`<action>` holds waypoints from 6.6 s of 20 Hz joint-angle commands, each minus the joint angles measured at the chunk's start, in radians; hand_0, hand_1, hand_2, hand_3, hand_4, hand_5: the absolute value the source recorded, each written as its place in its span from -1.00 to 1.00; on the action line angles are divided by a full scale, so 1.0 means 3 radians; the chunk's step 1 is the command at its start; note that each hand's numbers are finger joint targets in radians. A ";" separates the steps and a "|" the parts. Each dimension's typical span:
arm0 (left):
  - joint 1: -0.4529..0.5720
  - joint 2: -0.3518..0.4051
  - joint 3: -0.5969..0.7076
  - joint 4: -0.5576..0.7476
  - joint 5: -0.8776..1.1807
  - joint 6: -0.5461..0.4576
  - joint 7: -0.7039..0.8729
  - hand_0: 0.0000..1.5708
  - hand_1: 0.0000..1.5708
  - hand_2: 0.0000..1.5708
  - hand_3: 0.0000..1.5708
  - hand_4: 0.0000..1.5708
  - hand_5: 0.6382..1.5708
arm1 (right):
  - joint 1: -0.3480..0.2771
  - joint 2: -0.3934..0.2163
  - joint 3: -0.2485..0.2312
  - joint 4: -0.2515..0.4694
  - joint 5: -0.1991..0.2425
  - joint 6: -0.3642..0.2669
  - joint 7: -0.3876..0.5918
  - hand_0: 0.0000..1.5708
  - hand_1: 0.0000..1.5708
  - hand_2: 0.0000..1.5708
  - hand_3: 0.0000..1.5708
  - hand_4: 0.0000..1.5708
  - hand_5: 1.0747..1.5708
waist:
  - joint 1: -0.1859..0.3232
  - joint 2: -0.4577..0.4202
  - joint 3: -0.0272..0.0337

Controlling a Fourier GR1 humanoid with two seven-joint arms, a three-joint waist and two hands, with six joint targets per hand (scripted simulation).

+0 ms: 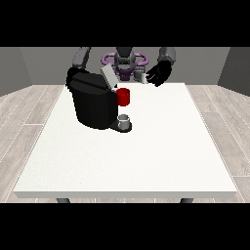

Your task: Insert the coffee pod into the coffee machine and close the lid

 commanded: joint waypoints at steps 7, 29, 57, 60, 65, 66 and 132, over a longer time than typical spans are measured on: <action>-0.0281 -0.0203 0.0159 -0.0300 0.0193 -0.0149 0.0393 0.74 0.74 0.80 0.74 -0.17 1.00 | -0.0083 -0.0134 -0.0193 0.0162 -0.0166 0.0124 -0.0132 -1.00 -1.00 -1.00 -1.00 -0.73 1.00 | -0.0002 0.0097 0.0001; -0.1343 0.0261 0.0684 0.0040 0.0337 0.0125 0.0745 0.85 0.85 0.88 0.78 -0.24 1.00 | -0.0630 -0.0199 -0.0043 0.0257 -0.0132 0.0507 -0.0507 -1.00 -1.00 -1.00 -1.00 -0.66 1.00 | -0.0424 0.1011 0.0002; -0.1295 0.0180 0.0758 0.0074 0.0538 0.0114 0.0340 -1.00 -1.00 -1.00 -1.00 -1.00 1.00 | -0.0967 -0.0375 -0.0265 0.0663 -0.0276 0.0629 -0.0460 -1.00 -1.00 -1.00 -1.00 -0.60 1.00 | -0.0366 0.1094 0.0000; -0.0893 0.0059 0.0693 0.0023 0.0588 0.0037 0.0082 -1.00 -1.00 -1.00 -1.00 -1.00 1.00 | -0.0615 -0.0249 -0.0217 0.0705 -0.0229 0.0588 -0.0636 -1.00 -1.00 -1.00 -1.00 -0.74 1.00 | -0.0187 0.0781 0.0000; -0.0040 -0.0253 0.0804 0.0036 0.0877 -0.0031 -0.0438 -1.00 -1.00 -1.00 -1.00 -1.00 1.00 | -0.0179 -0.0326 -0.0238 0.0597 -0.0266 0.0694 -0.0670 -1.00 -1.00 -1.00 -1.00 -0.66 1.00 | 0.0011 0.0255 -0.0007; -0.0046 -0.0355 0.0849 0.0027 0.0946 0.0010 -0.0317 -1.00 -1.00 -1.00 -1.00 -1.00 1.00 | -0.0172 -0.0268 -0.0218 0.0635 -0.0262 0.0649 -0.0572 -1.00 -1.00 -1.00 -1.00 -0.71 1.00 | 0.0071 0.0112 -0.0004; 0.2190 -0.0476 0.0389 -0.1682 0.1830 -0.0696 -0.0908 -1.00 -1.00 -1.00 -1.00 -0.57 1.00 | -0.1466 -0.0140 -0.0032 0.0148 0.0535 -0.0435 0.0078 -1.00 -1.00 -1.00 -1.00 -0.54 1.00 | 0.0866 0.0367 0.0000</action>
